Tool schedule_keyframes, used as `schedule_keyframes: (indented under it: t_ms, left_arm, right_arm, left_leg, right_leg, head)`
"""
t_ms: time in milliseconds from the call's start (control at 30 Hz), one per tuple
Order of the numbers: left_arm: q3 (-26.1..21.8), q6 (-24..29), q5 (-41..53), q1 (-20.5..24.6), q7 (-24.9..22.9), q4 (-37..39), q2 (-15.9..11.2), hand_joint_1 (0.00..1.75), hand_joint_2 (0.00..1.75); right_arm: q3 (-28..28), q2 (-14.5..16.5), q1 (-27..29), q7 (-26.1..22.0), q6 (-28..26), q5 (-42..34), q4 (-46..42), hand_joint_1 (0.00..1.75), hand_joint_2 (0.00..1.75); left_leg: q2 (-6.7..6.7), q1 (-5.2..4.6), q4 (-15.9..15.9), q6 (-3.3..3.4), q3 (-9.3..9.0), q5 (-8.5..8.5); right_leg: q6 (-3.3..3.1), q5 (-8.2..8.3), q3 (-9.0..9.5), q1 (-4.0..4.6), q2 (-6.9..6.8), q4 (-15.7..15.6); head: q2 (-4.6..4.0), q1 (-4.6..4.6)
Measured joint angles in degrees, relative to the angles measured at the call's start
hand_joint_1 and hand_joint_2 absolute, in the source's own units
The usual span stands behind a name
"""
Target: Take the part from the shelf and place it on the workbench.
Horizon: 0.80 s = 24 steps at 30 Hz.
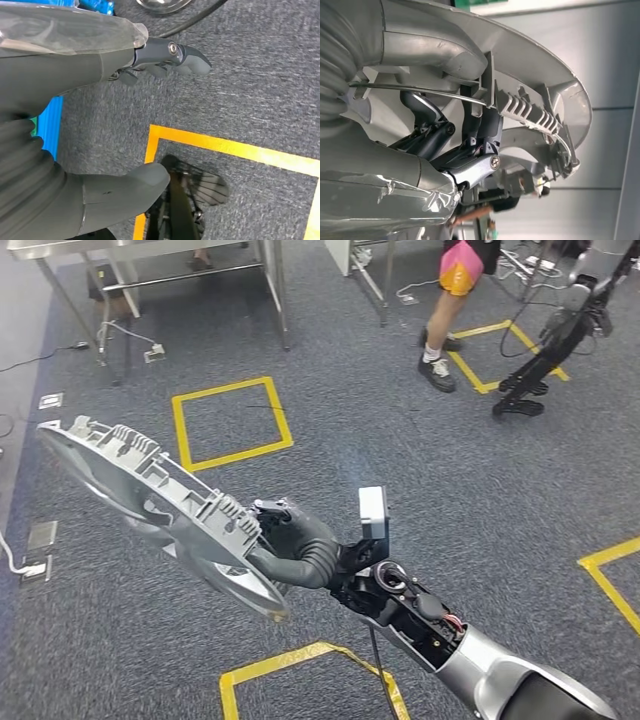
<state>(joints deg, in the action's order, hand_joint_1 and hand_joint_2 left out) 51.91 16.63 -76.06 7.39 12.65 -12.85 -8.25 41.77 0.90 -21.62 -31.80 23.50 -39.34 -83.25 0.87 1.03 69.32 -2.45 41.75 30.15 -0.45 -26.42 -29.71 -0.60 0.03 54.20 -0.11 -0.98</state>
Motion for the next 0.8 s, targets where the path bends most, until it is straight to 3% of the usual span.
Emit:
schedule_keyframes:
  t_ms: [33,67,167,233,300,400,600,700,800]
  left_arm:
    - [0.0,0.0,0.0,0.0,0.0,0.0,0.0,0.00,1.75]
    - [0.0,0.0,0.0,0.0,0.0,0.0,0.0,0.00,1.75]
    - [0.0,0.0,0.0,0.0,-0.1,0.0,-0.1,0.00,1.75]
    - [0.0,0.0,0.0,0.1,-0.1,0.0,-0.1,0.00,1.75]
    - [0.0,0.0,-0.1,0.0,-0.1,0.0,-0.1,0.00,1.75]
    - [0.0,0.0,-0.3,0.0,0.0,0.0,0.0,0.00,1.75]
    - [0.0,0.2,-0.9,0.0,0.8,0.0,0.0,0.00,1.75]
    - [0.0,0.2,-1.1,0.0,1.1,0.0,0.0,0.00,1.75]
    - [0.0,0.1,-1.4,0.0,1.4,0.0,0.0,0.00,1.75]
  right_arm:
    - [0.0,0.0,0.0,0.0,0.0,0.0,0.0,1.75,1.75]
    - [0.0,0.0,0.0,0.0,-0.1,0.0,0.1,1.75,1.75]
    - [0.0,0.0,-0.1,0.0,0.0,0.0,0.1,1.75,1.75]
    - [0.1,0.0,-0.1,0.0,0.0,0.0,0.1,1.75,1.75]
    - [0.3,0.0,-0.1,0.0,0.1,0.0,0.1,1.75,1.75]
    - [0.4,0.0,-0.1,-0.1,0.2,0.0,0.1,1.75,1.75]
    - [0.6,0.0,-0.2,0.0,0.3,0.1,0.2,1.75,1.75]
    - [0.8,0.0,-0.3,0.1,0.3,0.1,0.4,1.75,1.75]
    - [0.9,0.0,-0.4,0.2,0.3,0.1,0.5,1.75,1.75]
  left_leg:
    - [-0.26,0.08,1.9,-0.12,0.83,0.35]
    - [-0.39,0.19,1.5,-0.19,0.45,-0.37]
    - [-0.92,0.32,-9.9,0.01,-5.83,-5.36]
    - [-1.16,0.05,-14.6,0.65,-8.24,-6.47]
    - [-1.05,-0.07,-15.0,1.14,-8.36,-6.33]
    - [-0.95,-0.24,-15.1,1.34,-8.45,-6.26]
    - [-0.91,-0.53,-15.0,1.89,-8.45,-6.12]
    - [-0.92,-0.64,-15.0,2.05,-8.45,-6.10]
    - [-0.91,-0.66,-15.0,2.07,-8.45,-6.10]
  right_leg:
    - [0.00,-0.02,-0.02,0.03,-0.55,0.0]
    - [0.02,-0.05,-0.01,0.03,-0.96,0.0]
    - [0.41,-0.29,0.02,0.15,-1.58,0.2]
    - [0.88,-0.51,-0.10,0.36,-1.69,0.4]
    - [0.59,-0.78,-0.14,0.48,-1.69,0.5]
    - [-0.13,-0.78,0.03,0.40,-1.65,0.4]
    - [0.63,-0.50,0.31,0.16,-1.65,-0.2]
    - [1.38,-0.48,0.33,0.04,-1.65,-0.2]
    - [1.72,-0.49,0.33,0.03,-1.66,-0.3]
  head:
    - [0.00,0.08]
    - [0.00,0.16]
    - [0.00,0.40]
    - [0.00,0.36]
    - [0.00,0.06]
    - [0.00,-0.37]
    - [0.00,-1.11]
    - [0.00,-1.11]
    - [0.00,-1.00]
